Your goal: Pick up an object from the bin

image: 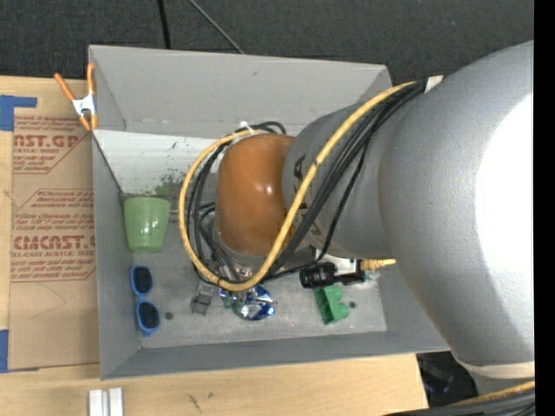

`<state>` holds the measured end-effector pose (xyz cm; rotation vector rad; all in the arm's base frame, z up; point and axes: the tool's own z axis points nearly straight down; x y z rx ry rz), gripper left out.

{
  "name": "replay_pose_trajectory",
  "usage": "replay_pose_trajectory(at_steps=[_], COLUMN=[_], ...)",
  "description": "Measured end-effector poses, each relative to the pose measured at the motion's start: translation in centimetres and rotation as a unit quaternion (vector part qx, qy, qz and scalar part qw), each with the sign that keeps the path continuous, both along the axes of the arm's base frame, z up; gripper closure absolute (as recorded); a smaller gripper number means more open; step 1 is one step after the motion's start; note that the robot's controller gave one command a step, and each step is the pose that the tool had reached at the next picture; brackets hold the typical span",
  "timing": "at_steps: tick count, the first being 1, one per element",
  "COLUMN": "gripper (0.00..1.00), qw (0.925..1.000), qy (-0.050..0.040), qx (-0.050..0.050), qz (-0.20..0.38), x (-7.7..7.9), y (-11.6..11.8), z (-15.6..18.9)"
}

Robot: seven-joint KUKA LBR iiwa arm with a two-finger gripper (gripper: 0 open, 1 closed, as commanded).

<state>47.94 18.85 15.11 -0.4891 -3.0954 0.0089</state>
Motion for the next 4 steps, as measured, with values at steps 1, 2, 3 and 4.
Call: replay_pose_trajectory(at_steps=[1,2,3,4], gripper=[1.00,1.00,0.00,0.00], qw=[1.0000,0.9999,0.9998,0.9981], qy=[-0.0056,-0.0054,-0.0048,0.0000], qx=[0.002,0.000,0.002,0.000], qz=[-0.004,0.016,0.019,-0.061], x=[1.5,3.7,3.6,0.3], y=[-1.0,-9.5,-9.0,-10.6], z=[2.3,2.4,2.4,-7.5])
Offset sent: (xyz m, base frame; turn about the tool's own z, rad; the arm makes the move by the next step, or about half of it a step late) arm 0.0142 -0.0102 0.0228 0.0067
